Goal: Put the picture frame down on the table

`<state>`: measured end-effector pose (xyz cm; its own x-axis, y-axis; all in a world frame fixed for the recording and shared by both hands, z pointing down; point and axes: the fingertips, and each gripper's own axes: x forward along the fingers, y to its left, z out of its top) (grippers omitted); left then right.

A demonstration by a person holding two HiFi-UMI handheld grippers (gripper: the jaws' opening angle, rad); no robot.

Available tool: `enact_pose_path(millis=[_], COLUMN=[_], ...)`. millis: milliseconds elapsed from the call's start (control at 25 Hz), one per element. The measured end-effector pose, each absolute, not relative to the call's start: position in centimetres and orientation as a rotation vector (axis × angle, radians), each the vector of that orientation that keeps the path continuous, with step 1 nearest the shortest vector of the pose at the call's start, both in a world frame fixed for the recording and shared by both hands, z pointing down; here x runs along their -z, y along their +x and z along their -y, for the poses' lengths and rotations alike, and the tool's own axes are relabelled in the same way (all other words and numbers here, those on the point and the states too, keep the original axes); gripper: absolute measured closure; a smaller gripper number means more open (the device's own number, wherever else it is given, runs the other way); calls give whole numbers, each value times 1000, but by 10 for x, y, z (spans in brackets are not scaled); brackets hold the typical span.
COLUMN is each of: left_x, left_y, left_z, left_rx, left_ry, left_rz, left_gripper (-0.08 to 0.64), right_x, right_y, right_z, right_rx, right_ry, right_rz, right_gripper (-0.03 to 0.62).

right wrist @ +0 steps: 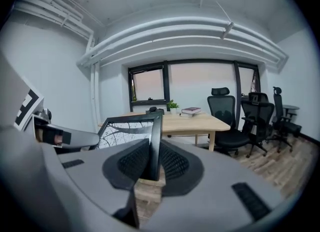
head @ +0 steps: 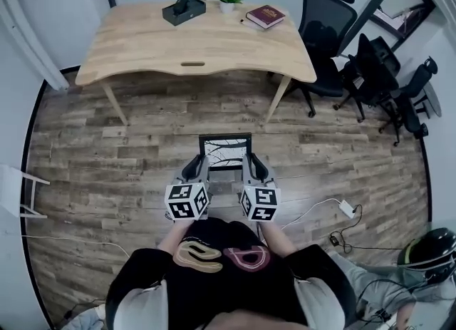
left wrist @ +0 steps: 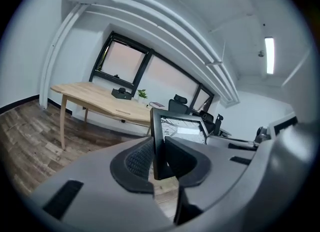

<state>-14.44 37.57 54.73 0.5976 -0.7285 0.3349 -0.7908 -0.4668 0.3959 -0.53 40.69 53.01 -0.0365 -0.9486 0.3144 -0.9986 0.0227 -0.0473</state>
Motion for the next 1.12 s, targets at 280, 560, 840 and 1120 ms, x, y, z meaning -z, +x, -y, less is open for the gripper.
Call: enact_pose_path(millis=[280, 560, 840, 1120], left_x=[-547, -559, -560, -559], left_y=[-157, -164, -149, -119], left_z=[-353, -337, -292, -229], left_rx=[-180, -202, -211, -225], left_ry=[2319, 2290, 2281, 2246], left_rz=[1185, 1232, 1288, 1344], left_gripper=[480, 480, 479, 477], right_x=[-531, -542, -547, -546], right_y=[-18, -25, -8, 23], right_z=[-390, -370, -317, -243], right_rx=[-404, -428, -435, -425], right_ry=[2067, 2040, 1987, 1910], right_rz=[2088, 2105, 2160, 2208], right_gripper=[517, 518, 518, 518])
